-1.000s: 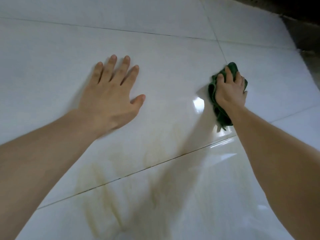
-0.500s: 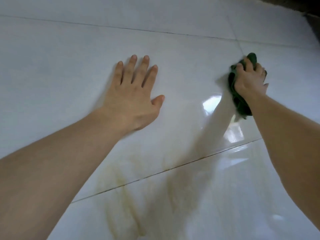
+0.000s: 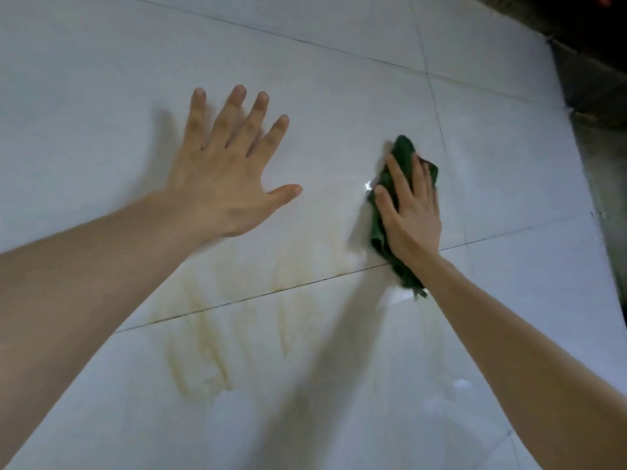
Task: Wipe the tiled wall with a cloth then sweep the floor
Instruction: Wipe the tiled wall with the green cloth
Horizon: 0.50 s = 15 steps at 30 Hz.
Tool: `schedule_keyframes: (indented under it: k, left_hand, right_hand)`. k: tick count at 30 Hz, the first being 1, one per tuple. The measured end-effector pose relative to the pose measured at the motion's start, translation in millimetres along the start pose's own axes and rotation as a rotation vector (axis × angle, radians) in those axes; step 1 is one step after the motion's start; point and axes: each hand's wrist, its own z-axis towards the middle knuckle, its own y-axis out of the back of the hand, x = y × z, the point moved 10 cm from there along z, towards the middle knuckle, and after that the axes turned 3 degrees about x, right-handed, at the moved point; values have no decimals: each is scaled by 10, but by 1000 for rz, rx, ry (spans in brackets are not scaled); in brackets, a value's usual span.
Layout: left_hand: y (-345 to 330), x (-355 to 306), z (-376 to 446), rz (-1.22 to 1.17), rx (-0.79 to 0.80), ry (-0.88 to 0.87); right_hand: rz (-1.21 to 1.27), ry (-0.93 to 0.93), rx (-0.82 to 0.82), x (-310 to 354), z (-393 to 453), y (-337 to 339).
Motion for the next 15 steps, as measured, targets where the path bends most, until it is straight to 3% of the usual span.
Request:
schedule_keyframes:
  k: [2,3,6,7,8,10,12,13,15]
  left_hand:
    - [-91,47,-48,-16,35,51]
    - [-114,52,-55,-4,33,55]
    - [-101,28,-58,38,10,44]
    - [-109,-7,-33,43,25,30]
    - [-127,-68,9,41,49,11]
    - [-169,-218,109,29,106,-12]
    - [-198,-286,166,15,124,6]
    - [-206,-310,170,5,116,11]
    - [-207,-345,153,4,95,2]
  right_hand:
    - [-39,190,49,155,-100,-73]
    - [-14,102,16,-32,-39,9]
    - [108,-506,-60,-889,32,151]
    - [115,-557,-70,-840,2,132]
    - [105,-490,-98,-620,-7,120]
    - [84,-164,-139,35,-127,72]
    - [18,30,-58,270,-312,-78]
    - [16,-6,-34,142,-286,-66]
    - [112,-330,-30,-391,-193,26]
